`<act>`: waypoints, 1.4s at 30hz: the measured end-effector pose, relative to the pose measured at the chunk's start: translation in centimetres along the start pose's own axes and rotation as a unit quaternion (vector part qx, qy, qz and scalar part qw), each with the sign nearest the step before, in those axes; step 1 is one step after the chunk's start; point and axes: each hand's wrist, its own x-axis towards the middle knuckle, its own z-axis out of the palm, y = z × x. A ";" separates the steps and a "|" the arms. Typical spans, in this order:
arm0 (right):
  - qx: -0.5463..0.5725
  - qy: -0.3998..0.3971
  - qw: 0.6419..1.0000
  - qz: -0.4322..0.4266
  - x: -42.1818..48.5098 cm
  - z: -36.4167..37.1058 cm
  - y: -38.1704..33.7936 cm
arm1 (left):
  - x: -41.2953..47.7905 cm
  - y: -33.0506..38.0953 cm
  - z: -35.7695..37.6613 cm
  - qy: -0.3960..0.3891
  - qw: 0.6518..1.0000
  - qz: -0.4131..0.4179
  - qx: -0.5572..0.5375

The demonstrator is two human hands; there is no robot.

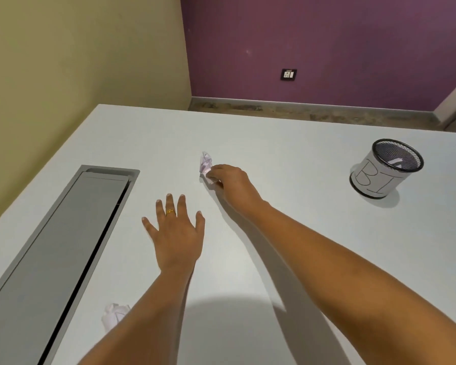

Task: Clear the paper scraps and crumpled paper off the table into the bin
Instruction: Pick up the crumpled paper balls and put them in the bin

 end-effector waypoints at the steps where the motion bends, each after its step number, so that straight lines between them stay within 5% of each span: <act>1: 0.023 0.013 0.999 0.023 -0.9 -0.8 0.4 | 0.0 0.0 -0.1 -0.002 1.000 0.001 -0.001; 8: -0.019 0.175 0.982 0.062 -5.9 -9.4 3.6 | -0.3 0.2 -0.5 -0.011 1.000 0.002 -0.020; 13: -0.114 0.323 0.927 0.154 -8.6 -16.1 7.0 | -0.4 0.2 -0.6 -0.011 1.000 0.004 -0.025; 17: -0.112 0.363 0.884 0.274 -10.0 -19.1 10.0 | -0.3 0.2 -0.5 -0.011 1.000 0.003 -0.021; 22: -0.072 0.336 0.872 0.349 -10.4 -19.1 12.0 | -0.3 0.1 -0.4 -0.009 1.000 0.000 -0.024; 30: -0.210 0.233 0.863 0.397 -9.6 -18.3 13.5 | -0.3 0.2 -0.3 -0.010 1.000 -0.001 -0.022; 36: -0.258 0.148 0.870 0.393 -9.8 -17.7 13.7 | -0.3 0.2 -0.3 -0.009 1.000 -0.001 -0.018; 42: -0.251 0.159 0.874 0.384 -9.7 -18.0 13.4 | -0.1 0.2 -0.3 -0.014 1.000 0.003 -0.010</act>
